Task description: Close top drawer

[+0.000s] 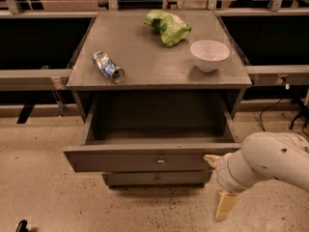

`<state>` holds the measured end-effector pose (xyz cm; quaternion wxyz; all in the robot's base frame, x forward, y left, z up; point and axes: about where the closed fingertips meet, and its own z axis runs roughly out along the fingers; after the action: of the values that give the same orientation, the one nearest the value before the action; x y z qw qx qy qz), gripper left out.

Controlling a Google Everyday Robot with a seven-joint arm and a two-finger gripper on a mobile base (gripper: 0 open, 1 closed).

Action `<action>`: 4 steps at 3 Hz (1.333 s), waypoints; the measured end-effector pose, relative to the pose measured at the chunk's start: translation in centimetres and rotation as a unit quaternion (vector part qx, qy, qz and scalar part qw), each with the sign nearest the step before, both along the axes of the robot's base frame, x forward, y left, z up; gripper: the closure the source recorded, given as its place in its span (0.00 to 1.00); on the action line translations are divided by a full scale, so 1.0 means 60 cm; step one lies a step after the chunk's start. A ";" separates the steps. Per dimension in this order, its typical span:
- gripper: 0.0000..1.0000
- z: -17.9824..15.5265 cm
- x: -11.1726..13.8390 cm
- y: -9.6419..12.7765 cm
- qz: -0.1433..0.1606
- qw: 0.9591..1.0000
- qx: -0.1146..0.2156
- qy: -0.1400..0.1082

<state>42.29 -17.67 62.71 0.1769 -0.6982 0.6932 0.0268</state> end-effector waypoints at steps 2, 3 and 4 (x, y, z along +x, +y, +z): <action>0.18 0.008 0.007 0.011 0.025 1.000 0.004 0.002; 0.41 -0.015 0.048 0.032 0.058 0.998 0.018 0.006; 0.65 -0.082 0.078 0.061 0.085 0.996 0.026 0.010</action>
Offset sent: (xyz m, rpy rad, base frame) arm 0.0110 0.0157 0.0114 0.0212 0.0140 0.1259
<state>46.97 -13.99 57.79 0.1852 -0.7492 0.6325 0.0662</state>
